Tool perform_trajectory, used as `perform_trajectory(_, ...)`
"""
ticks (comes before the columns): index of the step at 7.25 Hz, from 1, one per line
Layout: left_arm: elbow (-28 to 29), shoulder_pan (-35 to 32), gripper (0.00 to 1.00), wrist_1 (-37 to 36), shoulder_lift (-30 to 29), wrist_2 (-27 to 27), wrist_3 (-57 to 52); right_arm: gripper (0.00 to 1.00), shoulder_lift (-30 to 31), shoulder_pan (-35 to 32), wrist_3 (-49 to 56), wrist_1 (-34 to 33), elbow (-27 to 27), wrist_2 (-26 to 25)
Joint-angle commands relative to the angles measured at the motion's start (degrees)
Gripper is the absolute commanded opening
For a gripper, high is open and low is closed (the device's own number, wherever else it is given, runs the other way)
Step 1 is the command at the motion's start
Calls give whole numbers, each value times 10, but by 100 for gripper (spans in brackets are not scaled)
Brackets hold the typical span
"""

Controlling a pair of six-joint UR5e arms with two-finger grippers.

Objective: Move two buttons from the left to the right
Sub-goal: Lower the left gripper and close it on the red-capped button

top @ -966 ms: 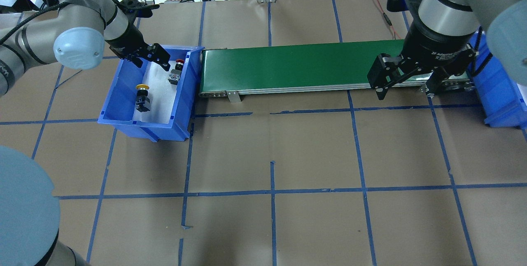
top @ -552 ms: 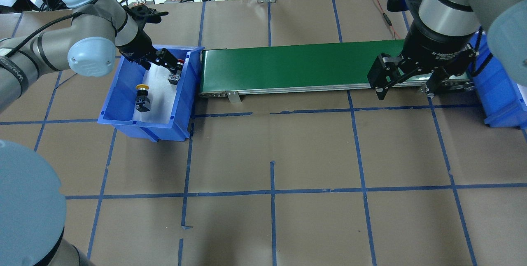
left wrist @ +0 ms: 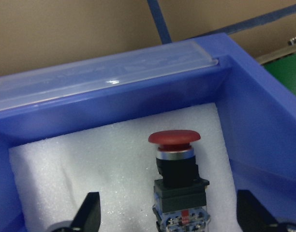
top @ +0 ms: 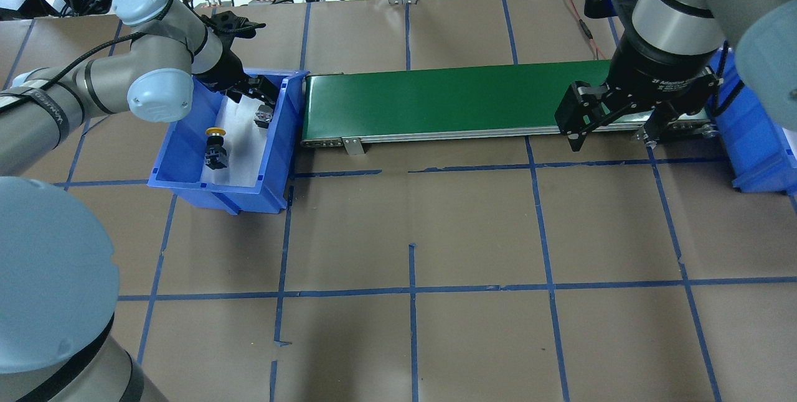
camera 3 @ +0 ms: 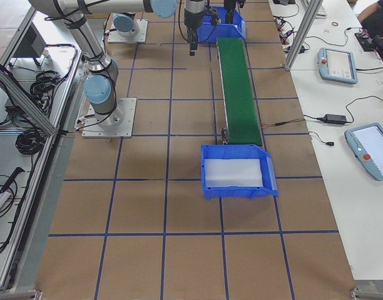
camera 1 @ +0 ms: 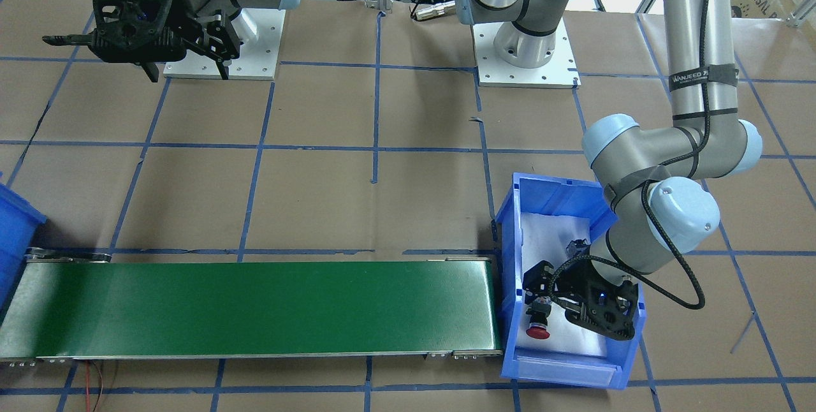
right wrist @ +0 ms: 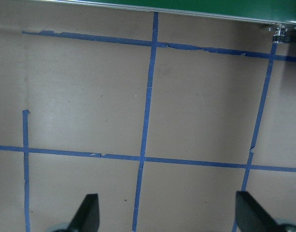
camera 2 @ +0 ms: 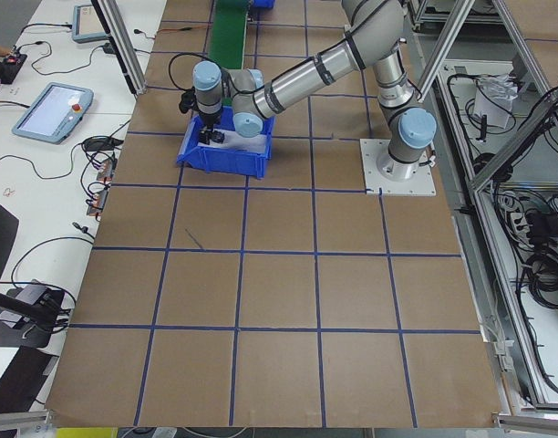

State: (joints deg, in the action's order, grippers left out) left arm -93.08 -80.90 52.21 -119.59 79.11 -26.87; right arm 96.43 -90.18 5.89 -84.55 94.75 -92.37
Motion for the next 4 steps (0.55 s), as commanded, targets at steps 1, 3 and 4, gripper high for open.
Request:
perform_trajectory(1, 2, 0, 99, 3, 0, 0, 52, 100, 0, 0, 0, 0, 0, 0)
perform_trajectory(3, -11, 0, 99, 1, -1, -3, 52, 100, 0, 0, 0, -1, 0, 0)
perform_trajectory(4, -5, 0, 99, 1, -7, -14, 52, 100, 0, 0, 0, 0, 0, 1)
